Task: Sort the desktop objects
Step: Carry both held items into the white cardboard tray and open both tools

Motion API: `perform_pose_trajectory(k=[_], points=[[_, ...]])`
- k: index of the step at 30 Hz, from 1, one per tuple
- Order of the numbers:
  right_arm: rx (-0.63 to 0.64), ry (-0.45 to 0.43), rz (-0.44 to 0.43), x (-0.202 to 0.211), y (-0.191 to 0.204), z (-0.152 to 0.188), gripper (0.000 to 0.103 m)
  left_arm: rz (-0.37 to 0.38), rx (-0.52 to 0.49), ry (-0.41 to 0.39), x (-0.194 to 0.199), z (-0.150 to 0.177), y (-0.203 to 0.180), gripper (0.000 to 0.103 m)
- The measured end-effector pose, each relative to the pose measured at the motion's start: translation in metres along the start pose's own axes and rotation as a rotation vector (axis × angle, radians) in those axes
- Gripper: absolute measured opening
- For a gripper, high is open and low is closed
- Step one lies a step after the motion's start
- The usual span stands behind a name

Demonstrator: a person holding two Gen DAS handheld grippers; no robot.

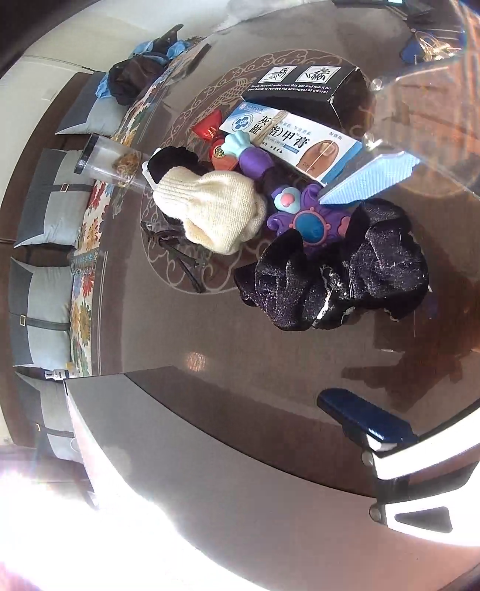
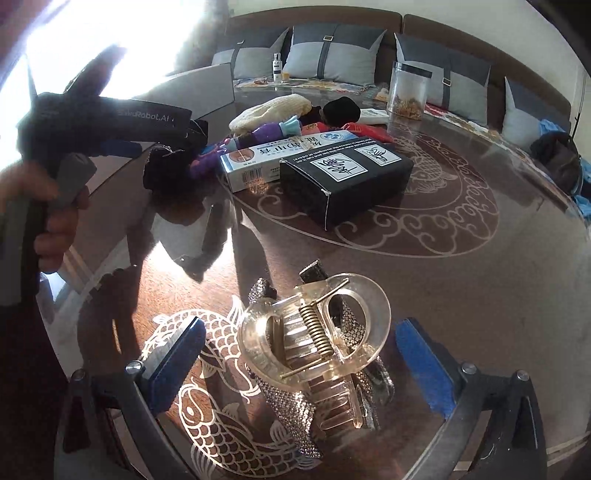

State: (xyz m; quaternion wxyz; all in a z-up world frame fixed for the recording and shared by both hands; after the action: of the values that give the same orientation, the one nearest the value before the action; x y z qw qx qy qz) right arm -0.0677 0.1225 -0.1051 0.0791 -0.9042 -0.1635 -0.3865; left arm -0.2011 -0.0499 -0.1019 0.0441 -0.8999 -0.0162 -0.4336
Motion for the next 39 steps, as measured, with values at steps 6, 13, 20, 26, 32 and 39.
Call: perform_pose_trajectory(k=[6, 13, 20, 26, 32, 39], points=[[0.0, 0.001, -0.002, -0.001, 0.0, 0.0, 0.103, 0.09, -0.053, 0.068, 0.028, 0.044, 0.016, 0.037], [0.0, 0.001, -0.001, 0.0, 0.0, 0.0, 0.103, 0.113, -0.17, 0.073, 0.061, 0.073, 0.014, 0.085], [0.004, 0.014, -0.011, 0.0, 0.0, 0.001, 0.103, 0.062, -0.227, 0.098, 0.044, 0.082, 0.015, 0.089], [0.026, 0.005, -0.024, 0.008, 0.001, -0.004, 0.054, 0.128, -0.248, 0.062, 0.058, 0.08, -0.003, 0.033], [0.026, -0.024, -0.009, 0.031, 0.01, -0.012, 0.054, 0.267, -0.121, -0.014, 0.107, 0.059, 0.004, 0.032], [0.015, -0.113, -0.105, 0.055, 0.076, -0.077, 0.054, 0.264, 0.054, -0.15, 0.174, 0.005, 0.1, 0.032]])
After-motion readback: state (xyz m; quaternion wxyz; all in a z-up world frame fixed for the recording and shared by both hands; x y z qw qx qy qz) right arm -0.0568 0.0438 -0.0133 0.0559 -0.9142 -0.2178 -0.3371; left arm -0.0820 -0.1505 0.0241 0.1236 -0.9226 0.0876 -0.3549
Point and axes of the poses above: each gripper's, at about its wrist camera, not at the fingertips, and x roughly against the way its jaws point, y to its left, z to its underside, the point moved 8 cm from there along -x, roughly the way its jaws point, and after that the axes turned 5 degrees about -y, right-handed, at the moved point
